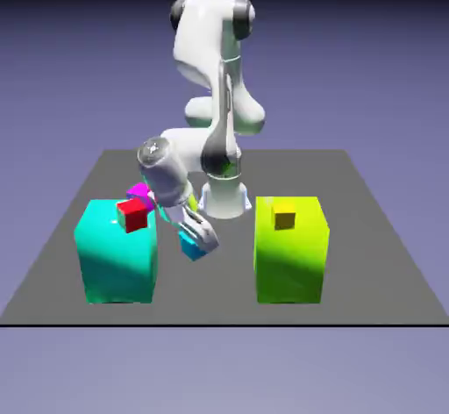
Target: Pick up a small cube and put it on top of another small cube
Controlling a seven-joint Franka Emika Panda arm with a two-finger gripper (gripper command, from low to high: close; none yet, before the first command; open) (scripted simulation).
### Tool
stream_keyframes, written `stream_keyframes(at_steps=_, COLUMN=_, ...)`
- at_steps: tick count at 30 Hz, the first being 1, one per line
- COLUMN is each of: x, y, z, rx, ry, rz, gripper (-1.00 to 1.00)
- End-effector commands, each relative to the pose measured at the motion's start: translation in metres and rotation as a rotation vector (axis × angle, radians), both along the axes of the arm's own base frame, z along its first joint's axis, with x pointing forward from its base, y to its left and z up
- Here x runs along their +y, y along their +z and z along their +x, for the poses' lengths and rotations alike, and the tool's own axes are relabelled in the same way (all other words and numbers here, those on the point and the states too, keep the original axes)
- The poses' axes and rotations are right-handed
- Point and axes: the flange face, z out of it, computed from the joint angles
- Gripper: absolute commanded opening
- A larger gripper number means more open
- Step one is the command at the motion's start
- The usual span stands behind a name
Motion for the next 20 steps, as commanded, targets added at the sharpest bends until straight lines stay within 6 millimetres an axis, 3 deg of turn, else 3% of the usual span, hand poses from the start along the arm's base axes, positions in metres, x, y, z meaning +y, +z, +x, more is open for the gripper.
stream_keyframes(at_steps=1, x=-0.007, y=0.017, z=0.001, rx=0.007, ry=-0.043, rz=-0.001, gripper=-1.0)
stream_keyframes(at_steps=4, x=-0.038, y=0.07, z=-0.001, rx=0.014, ry=-0.201, rz=-0.005, gripper=-1.0)
stream_keyframes(at_steps=8, x=-0.102, y=0.141, z=-0.011, rx=-0.047, ry=-0.476, rz=-0.074, gripper=-1.0)
stream_keyframes(at_steps=10, x=-0.135, y=0.168, z=-0.018, rx=-0.099, ry=-0.608, rz=-0.125, gripper=-1.0)
stream_keyframes(at_steps=12, x=-0.136, y=0.169, z=-0.018, rx=-0.102, ry=-0.615, rz=-0.128, gripper=-1.0)
stream_keyframes(at_steps=16, x=-0.124, y=0.101, z=-0.018, rx=-0.102, ry=-0.615, rz=-0.128, gripper=-1.0)
stream_keyframes(at_steps=17, x=-0.124, y=0.1, z=-0.018, rx=-0.102, ry=-0.615, rz=-0.128, gripper=-1.0)
stream_keyframes(at_steps=18, x=-0.124, y=0.1, z=-0.018, rx=-0.102, ry=-0.615, rz=-0.128, gripper=1.0)
stream_keyframes(at_steps=19, x=-0.124, y=0.1, z=-0.018, rx=-0.102, ry=-0.615, rz=-0.128, gripper=1.0)
stream_keyframes(at_steps=20, x=-0.128, y=0.117, z=-0.017, rx=-0.102, ry=-0.615, rz=-0.127, gripper=1.0)
